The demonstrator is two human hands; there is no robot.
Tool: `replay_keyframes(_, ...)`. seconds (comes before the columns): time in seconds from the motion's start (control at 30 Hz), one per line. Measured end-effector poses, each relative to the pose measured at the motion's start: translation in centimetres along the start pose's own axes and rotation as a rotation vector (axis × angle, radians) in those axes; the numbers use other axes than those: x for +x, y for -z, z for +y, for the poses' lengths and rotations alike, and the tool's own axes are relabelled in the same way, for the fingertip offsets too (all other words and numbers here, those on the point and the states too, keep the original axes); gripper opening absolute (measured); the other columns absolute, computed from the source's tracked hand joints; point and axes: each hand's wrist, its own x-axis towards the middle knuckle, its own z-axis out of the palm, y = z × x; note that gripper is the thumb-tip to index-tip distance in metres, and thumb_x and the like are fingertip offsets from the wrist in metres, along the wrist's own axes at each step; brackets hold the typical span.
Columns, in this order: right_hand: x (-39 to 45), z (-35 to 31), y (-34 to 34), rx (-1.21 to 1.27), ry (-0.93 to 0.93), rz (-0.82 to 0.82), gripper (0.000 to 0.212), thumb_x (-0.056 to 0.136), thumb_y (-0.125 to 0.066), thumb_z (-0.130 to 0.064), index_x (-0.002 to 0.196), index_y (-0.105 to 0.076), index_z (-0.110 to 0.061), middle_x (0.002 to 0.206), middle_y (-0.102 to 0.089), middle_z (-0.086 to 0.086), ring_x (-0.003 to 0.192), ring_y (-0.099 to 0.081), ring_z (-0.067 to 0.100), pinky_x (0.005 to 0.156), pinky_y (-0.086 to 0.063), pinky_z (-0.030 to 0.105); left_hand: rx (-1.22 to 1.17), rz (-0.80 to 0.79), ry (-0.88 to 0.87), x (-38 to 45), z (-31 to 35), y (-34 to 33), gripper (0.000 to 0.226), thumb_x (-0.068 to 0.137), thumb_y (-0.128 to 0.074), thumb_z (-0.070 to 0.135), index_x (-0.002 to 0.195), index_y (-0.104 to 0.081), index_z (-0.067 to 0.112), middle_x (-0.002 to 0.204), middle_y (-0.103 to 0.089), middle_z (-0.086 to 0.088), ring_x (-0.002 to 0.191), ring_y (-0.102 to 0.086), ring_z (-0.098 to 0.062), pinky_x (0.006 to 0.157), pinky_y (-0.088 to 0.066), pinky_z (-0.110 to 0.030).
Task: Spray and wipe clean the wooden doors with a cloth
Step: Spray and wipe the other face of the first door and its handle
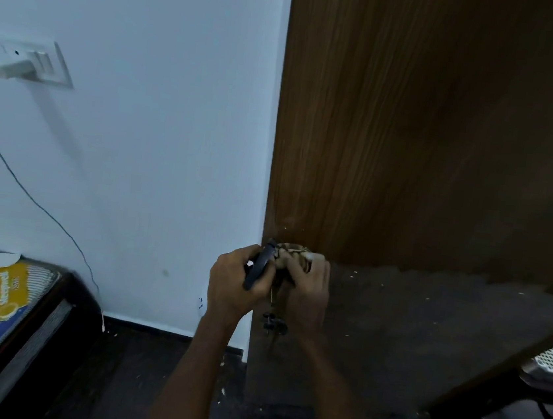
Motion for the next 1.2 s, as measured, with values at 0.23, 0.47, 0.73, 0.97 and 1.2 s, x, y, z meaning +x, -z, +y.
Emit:
replay_keyframes(0.23, 9.5, -4.2, 2.0, 0.033, 0.043, 0.396, 0.044, 0.084, -0.064, 0.01, 0.118, -0.077, -0.015, 0.113, -0.058, 0.019, 0.097, -0.056, 0.031, 0.086, -0.05, 0.028, -0.082, 0.034, -0.008, 0.6, 0.7, 1.9, 0.023, 0.089, -0.062, 0.034, 0.068, -0.061, 0.024, 0.053, -0.055, 0.005, 0.045, -0.05, -0.021, 0.045, -0.042, -0.043)
replay_keyframes(0.47, -0.2, -3.0, -1.0, 0.027, 0.001, 0.006, 0.027, 0.089, -0.075, -0.005, 0.113, -0.075, -0.018, 0.11, -0.06, 0.01, 0.1, -0.057, 0.027, 0.068, -0.059, 0.044, -0.127, 0.045, -0.056, 1.5, 0.8, 3.1, 0.03, 0.092, -0.063, 0.043, 0.07, -0.063, 0.023, 0.056, -0.056, 0.006, 0.049, -0.052, -0.021, 0.047, -0.044, -0.039)
replay_keyframes(0.73, 9.0, -6.9, 0.1, -0.014, 0.061, 0.359, 0.054, 0.081, -0.069, 0.015, 0.122, -0.077, -0.019, 0.108, -0.063, 0.018, 0.093, -0.056, 0.03, 0.079, -0.053, 0.037, -0.105, 0.08, -0.08, 1.8, 0.8, 3.6, 0.031, 0.091, -0.064, 0.029, 0.064, -0.051, 0.036, 0.052, -0.047, 0.009, 0.045, -0.043, -0.018, 0.047, -0.033, -0.03)
replay_keyframes(0.97, 1.3, -4.9, -1.6, 0.046, 0.012, 0.079, 0.04, 0.084, -0.075, 0.004, 0.114, -0.073, -0.021, 0.107, -0.061, 0.008, 0.095, -0.057, 0.026, 0.068, -0.058, 0.04, -0.15, 0.049, -0.103, 1.7, -0.1, 3.7, 0.014, 0.091, -0.065, 0.045, 0.078, -0.064, 0.042, 0.061, -0.061, 0.017, 0.055, -0.058, -0.017, 0.051, -0.046, -0.023)
replay_keyframes(1.2, 5.9, -4.4, -0.8, -0.026, 0.019, 0.303, 0.048, 0.083, -0.066, 0.011, 0.12, -0.076, -0.019, 0.11, -0.063, 0.018, 0.098, -0.057, 0.03, 0.089, -0.053, 0.033, -0.022, -0.078, -0.037, 0.3, -2.7, 2.6, 0.023, 0.088, -0.062, 0.037, 0.066, -0.056, 0.034, 0.054, -0.051, 0.007, 0.048, -0.048, -0.02, 0.048, -0.039, -0.034)
